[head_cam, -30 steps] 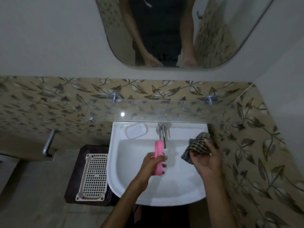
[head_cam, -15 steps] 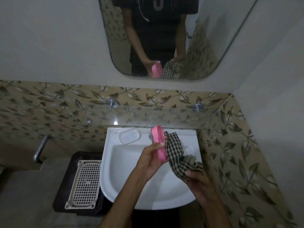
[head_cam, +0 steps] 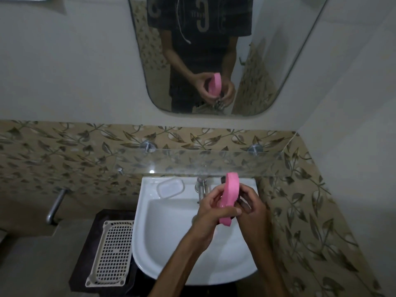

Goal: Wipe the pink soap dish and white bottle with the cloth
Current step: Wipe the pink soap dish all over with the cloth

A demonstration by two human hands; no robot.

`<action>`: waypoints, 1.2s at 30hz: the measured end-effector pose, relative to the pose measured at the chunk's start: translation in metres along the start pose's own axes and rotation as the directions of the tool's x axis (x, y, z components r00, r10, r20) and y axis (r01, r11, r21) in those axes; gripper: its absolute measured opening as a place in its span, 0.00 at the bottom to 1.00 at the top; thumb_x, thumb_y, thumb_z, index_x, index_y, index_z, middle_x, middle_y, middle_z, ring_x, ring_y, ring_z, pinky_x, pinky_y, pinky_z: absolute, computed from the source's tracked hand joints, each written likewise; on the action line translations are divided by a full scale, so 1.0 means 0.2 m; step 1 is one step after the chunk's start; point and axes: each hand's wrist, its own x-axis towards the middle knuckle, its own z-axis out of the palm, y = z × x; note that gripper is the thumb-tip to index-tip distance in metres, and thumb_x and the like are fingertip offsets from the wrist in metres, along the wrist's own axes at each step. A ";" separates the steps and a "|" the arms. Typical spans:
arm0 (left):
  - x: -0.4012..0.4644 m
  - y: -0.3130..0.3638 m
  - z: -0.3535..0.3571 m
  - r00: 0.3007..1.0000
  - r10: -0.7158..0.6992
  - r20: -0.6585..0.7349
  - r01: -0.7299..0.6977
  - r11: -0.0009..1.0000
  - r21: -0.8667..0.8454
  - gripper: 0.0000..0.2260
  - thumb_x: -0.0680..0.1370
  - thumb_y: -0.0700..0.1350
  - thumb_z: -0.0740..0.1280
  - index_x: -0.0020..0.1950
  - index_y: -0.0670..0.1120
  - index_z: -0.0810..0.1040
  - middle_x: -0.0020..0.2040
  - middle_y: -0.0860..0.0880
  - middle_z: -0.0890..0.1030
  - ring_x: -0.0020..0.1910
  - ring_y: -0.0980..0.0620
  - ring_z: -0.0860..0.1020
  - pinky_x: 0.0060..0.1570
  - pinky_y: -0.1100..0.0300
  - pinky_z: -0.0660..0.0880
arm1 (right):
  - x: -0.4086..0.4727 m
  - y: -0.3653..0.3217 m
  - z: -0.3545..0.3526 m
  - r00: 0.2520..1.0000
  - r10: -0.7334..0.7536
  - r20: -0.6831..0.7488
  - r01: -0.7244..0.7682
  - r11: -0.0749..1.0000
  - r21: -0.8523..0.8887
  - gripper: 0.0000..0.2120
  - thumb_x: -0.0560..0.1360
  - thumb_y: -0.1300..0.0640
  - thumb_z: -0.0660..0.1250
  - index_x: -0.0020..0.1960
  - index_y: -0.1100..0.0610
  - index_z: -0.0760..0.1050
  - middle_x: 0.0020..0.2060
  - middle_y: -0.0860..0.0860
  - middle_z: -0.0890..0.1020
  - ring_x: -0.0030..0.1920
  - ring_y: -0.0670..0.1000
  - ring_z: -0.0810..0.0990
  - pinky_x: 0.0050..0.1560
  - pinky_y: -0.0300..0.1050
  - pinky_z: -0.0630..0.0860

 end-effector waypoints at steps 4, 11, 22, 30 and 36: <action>-0.03 0.08 -0.03 0.997 0.018 0.080 -0.028 0.992 0.125 0.37 0.63 0.42 0.78 0.73 0.49 0.76 0.68 0.42 0.80 0.66 0.39 0.78 0.53 0.54 0.81 | 0.00 0.06 0.04 0.994 0.097 -0.054 -0.089 0.986 0.138 0.17 0.75 0.70 0.72 0.62 0.57 0.81 0.53 0.52 0.87 0.56 0.55 0.87 0.52 0.40 0.84; -0.06 0.18 -0.08 0.999 0.004 0.054 -0.016 0.977 0.215 0.30 0.65 0.44 0.80 0.66 0.54 0.78 0.62 0.48 0.84 0.60 0.49 0.82 0.48 0.63 0.81 | 0.03 0.08 0.10 0.920 0.387 0.063 -0.381 0.846 0.374 0.18 0.66 0.52 0.73 0.55 0.54 0.84 0.47 0.65 0.86 0.45 0.64 0.82 0.47 0.60 0.76; -0.08 0.19 -0.12 0.846 0.373 -0.380 0.002 0.712 0.702 0.37 0.58 0.66 0.80 0.59 0.62 0.64 0.50 0.61 0.76 0.46 0.60 0.79 0.42 0.59 0.82 | 0.03 0.07 0.06 0.812 0.524 0.256 -0.497 0.393 0.773 0.18 0.76 0.58 0.67 0.62 0.64 0.83 0.54 0.63 0.87 0.50 0.60 0.88 0.46 0.54 0.85; -0.07 0.15 -0.20 0.889 0.351 -0.294 -0.041 0.700 0.713 0.39 0.61 0.50 0.83 0.64 0.59 0.65 0.57 0.55 0.78 0.53 0.54 0.81 0.42 0.51 0.84 | -0.01 -0.14 0.15 0.932 0.356 0.064 -0.332 0.771 0.543 0.11 0.77 0.66 0.72 0.58 0.57 0.84 0.49 0.58 0.87 0.46 0.54 0.87 0.41 0.47 0.84; -0.12 0.20 -0.28 0.988 0.142 -0.061 -0.130 0.976 0.173 0.25 0.68 0.52 0.78 0.65 0.56 0.82 0.57 0.49 0.86 0.55 0.49 0.85 0.49 0.56 0.83 | 0.00 -0.16 0.16 0.974 0.222 0.052 -0.221 0.859 0.463 0.13 0.78 0.69 0.70 0.51 0.52 0.84 0.47 0.55 0.87 0.48 0.55 0.85 0.48 0.50 0.84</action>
